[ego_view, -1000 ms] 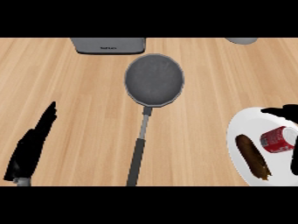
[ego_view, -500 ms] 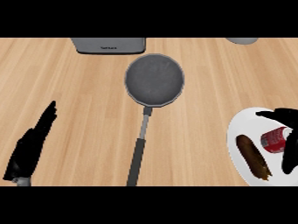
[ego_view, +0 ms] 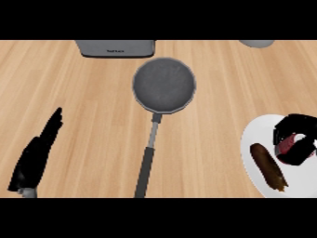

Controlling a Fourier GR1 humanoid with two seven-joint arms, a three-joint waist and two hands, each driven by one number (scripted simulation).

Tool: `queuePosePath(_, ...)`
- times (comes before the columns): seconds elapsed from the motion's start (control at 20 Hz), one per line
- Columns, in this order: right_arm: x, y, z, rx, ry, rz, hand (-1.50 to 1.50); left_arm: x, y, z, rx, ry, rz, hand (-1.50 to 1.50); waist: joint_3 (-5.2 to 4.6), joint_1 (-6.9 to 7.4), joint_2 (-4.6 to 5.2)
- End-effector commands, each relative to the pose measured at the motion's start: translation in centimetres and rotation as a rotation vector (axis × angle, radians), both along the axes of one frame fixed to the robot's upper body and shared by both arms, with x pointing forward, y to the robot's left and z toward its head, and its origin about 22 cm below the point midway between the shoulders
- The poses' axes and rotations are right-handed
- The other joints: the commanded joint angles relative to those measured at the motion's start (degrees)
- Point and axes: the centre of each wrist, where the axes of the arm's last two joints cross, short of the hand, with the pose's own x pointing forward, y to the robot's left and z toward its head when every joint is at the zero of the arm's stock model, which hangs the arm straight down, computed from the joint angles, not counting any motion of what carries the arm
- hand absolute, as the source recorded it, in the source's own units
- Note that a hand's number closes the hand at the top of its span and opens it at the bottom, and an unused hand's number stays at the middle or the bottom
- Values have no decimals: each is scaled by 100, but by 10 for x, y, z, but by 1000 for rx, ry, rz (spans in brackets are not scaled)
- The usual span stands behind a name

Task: Pick the can from the plate and place it in the pan

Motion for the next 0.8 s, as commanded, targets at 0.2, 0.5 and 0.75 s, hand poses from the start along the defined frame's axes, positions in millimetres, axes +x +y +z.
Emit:
queuePosePath(0.2, -12, -7, -14, 49, -38, -49, 150, -11, 0, 1, -11, 4, -7, 0, 27, 0, 12)
queuePosePath(0.5, 13, 60, -1, -110, -288, -164, 150, -8, 12, -2, -7, 10, -7, 0, 26, 47, 14)
queuePosePath(0.75, 15, 43, 21, -210, -623, -188, 150, -2, -1, -5, -11, -11, -11, 0, 31, 32, 16)
